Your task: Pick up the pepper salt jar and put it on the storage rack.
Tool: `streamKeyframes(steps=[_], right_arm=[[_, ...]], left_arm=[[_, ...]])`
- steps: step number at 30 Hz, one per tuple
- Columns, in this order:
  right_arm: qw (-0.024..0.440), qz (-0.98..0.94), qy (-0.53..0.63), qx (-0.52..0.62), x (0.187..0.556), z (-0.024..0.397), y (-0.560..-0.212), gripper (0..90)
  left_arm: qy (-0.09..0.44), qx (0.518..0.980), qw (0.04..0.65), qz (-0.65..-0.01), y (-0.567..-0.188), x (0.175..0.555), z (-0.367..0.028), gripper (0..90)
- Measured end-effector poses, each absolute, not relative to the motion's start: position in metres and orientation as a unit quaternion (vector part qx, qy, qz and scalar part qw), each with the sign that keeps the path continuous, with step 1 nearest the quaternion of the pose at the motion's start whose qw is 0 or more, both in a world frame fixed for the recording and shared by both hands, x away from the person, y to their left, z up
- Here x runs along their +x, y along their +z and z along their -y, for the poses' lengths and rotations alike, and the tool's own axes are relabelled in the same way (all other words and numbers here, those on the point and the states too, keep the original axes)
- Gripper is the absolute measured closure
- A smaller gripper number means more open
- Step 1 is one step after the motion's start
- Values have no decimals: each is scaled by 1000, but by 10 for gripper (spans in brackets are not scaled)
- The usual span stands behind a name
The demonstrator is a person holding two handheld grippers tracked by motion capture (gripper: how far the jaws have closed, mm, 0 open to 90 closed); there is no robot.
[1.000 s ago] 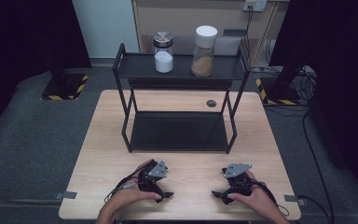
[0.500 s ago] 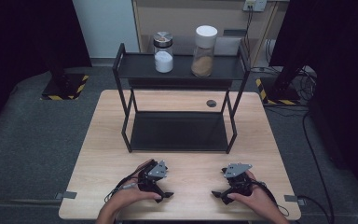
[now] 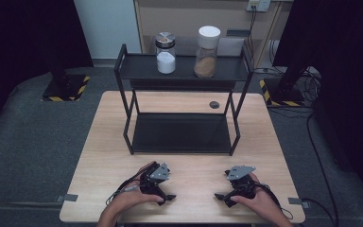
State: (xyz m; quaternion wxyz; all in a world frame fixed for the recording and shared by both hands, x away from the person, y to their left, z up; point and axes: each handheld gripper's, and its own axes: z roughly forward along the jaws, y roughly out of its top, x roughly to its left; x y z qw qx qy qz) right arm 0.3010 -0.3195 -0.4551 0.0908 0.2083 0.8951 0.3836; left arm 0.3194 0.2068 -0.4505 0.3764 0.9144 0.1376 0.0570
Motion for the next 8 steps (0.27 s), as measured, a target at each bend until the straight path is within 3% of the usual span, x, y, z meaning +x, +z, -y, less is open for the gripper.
streamKeyframes(steps=[8], right_arm=[[92, -895, 383, 210, 300, 319, -455, 14]], left_arm=[[57, 914, 376, -138, -451, 319, -207, 0]])
